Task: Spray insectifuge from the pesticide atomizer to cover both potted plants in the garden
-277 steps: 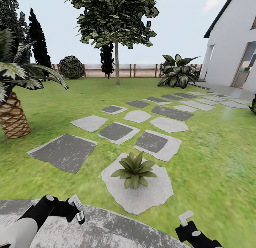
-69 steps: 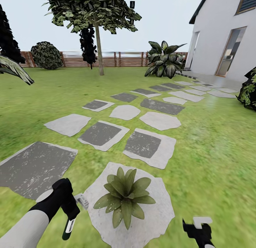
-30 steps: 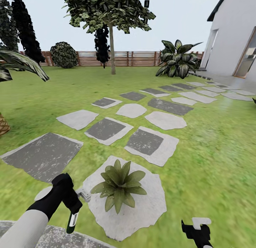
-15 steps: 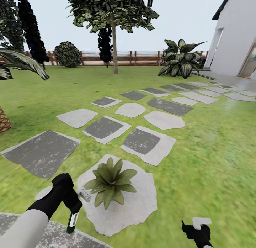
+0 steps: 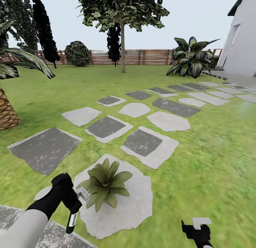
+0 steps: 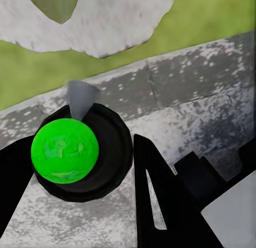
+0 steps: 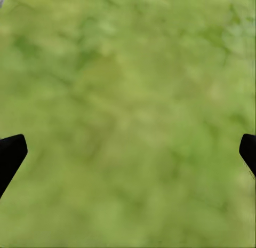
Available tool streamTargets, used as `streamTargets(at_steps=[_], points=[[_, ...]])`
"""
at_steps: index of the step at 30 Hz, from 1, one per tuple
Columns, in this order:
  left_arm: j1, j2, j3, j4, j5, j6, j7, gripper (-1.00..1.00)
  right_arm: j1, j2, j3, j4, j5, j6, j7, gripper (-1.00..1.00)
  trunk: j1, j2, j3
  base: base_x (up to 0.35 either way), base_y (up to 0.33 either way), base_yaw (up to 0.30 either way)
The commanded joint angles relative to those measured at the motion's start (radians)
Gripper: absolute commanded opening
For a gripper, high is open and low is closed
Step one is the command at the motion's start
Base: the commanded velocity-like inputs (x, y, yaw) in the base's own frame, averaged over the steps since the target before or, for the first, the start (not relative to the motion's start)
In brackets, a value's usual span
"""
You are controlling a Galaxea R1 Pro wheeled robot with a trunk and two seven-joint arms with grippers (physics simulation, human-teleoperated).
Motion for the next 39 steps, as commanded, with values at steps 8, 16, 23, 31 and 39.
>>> streamTargets(at_steps=[8,16,23,31,39], points=[[0.0,-0.002,-0.002,-0.001,-0.042,0.009,-0.009,-1.0,0.0,0.0,-0.007,0.001,0.011,-0.003,-0.003,1.0,0.0,0.0,-0.005,-0.168,-0.22,0.259],[-0.003,0.024,-0.001,0.001,-0.053,0.028,-0.009,-1.0,0.0,0.0,-0.007,0.001,0.01,-0.003,-0.003,1.0,0.0,0.0,-0.006,-0.049,-0.06,0.104],[-0.001,0.02,-0.003,0.002,-0.072,0.031,-0.01,-1.0,0.0,0.0,-0.007,0.001,0.01,-0.003,-0.003,1.0,0.0,0.0,-0.006,-0.001,-0.001,0.18],[0.002,0.018,-0.002,0.003,-0.071,0.03,-0.01,-1.0,0.0,0.0,-0.007,0.001,0.011,-0.003,-0.003,1.0,0.0,0.0,-0.006,0.078,-0.098,0.274],[0.002,0.017,0.001,0.002,-0.071,0.031,-0.01,-1.0,0.0,-0.001,-0.007,0.002,0.012,-0.003,-0.002,1.0,0.0,0.0,-0.006,0.026,-0.263,0.086]])
